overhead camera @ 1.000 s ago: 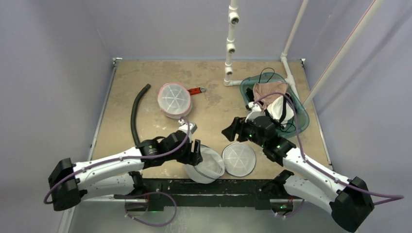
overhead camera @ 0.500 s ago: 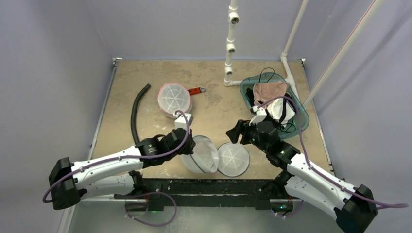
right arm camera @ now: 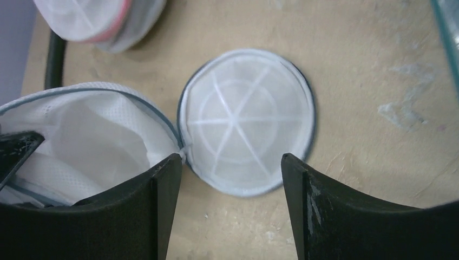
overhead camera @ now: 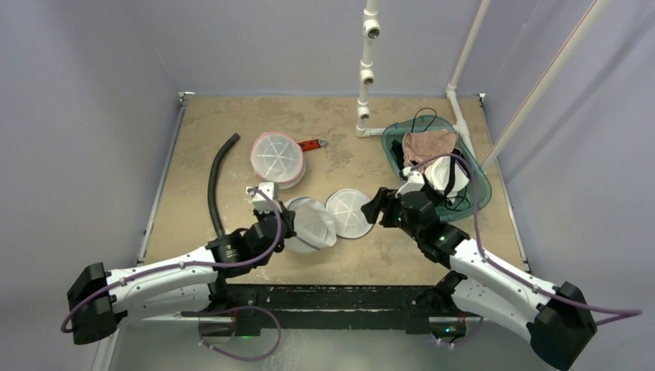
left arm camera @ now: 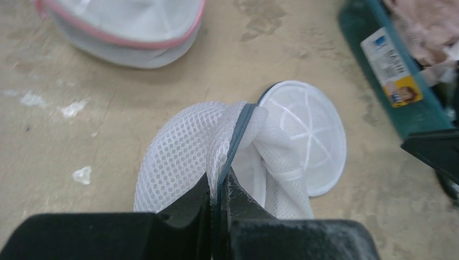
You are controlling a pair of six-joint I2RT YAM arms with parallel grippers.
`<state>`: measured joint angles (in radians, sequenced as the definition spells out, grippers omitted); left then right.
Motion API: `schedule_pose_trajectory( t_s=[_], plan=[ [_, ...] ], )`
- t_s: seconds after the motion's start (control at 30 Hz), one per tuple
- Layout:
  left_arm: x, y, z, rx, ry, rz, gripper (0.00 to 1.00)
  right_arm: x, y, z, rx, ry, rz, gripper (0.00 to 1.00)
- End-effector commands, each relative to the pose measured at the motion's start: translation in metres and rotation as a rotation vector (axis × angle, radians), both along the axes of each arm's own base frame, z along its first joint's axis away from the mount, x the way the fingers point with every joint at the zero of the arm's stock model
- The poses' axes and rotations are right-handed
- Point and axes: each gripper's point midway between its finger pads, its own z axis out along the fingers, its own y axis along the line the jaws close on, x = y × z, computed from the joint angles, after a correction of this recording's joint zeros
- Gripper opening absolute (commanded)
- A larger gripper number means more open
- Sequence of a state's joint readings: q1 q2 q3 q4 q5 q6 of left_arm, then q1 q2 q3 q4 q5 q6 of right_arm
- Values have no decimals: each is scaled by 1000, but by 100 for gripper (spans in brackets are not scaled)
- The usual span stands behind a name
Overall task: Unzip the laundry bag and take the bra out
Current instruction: Move the laundry bag to the center of the board, then close the laundry bag at the center of the board.
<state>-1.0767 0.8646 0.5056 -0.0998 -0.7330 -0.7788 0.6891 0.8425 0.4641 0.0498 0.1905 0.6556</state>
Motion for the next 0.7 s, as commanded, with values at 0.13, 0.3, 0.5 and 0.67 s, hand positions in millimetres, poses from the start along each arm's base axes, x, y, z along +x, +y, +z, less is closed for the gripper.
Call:
schedule_pose_trajectory(
  t_s=[0.13, 0.3, 0.5, 0.67],
  plan=[
    [-5, 26, -49, -30, 61, 137, 0, -10, 11, -51, -38, 134, 32, 67],
    [-6, 24, -51, -24, 74, 127, 0, -8, 9, -74, -94, 191, -20, 65],
    [-8, 24, -51, -16, 80, 116, 0, 10, -8, -87, -158, 190, -177, 61],
    [-9, 23, -50, 5, 91, 105, 0, 22, -5, -95, -189, 202, -210, 58]
  ],
)
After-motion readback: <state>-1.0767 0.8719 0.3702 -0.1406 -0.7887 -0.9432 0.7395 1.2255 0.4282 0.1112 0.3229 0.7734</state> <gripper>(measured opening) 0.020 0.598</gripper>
